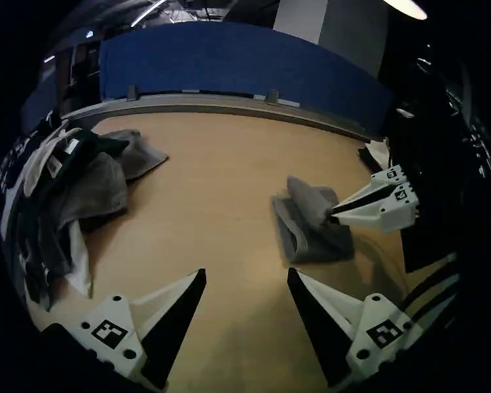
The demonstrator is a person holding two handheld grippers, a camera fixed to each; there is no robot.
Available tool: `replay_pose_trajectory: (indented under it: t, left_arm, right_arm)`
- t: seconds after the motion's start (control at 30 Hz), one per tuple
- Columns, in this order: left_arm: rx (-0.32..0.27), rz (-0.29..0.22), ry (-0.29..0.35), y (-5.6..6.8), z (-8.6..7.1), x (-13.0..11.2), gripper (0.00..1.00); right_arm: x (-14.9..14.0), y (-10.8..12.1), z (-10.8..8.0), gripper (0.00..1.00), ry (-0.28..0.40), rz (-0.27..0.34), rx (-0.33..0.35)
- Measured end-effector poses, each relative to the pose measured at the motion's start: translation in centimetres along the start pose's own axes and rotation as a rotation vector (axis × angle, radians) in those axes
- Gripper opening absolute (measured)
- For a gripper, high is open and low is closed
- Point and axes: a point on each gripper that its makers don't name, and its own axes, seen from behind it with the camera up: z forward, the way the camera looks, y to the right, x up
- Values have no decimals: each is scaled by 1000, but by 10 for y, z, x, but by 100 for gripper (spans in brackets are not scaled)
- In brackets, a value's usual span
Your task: Fold towel
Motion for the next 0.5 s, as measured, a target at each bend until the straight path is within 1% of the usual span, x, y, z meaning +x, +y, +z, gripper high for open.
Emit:
replay_pose_trajectory:
  t: [0.1,0.2,0.4,0.5]
  left_arm:
    - [-2,0,1,0,-1,-3,92]
    - [-1,2,0,-1,-1,-5,92]
    - [-10,2,-5,1,1,-9,92]
    - [-14,0,-7,2,3,-9,92]
  right_arm:
    - [-18,-15,17,3,-47,-3,32]
    - [-32,-21,28,3,-72,1,36]
    - [-31,-18,27,3,-59,27,32]
    - [-30,-15,24,4,-55,27,31]
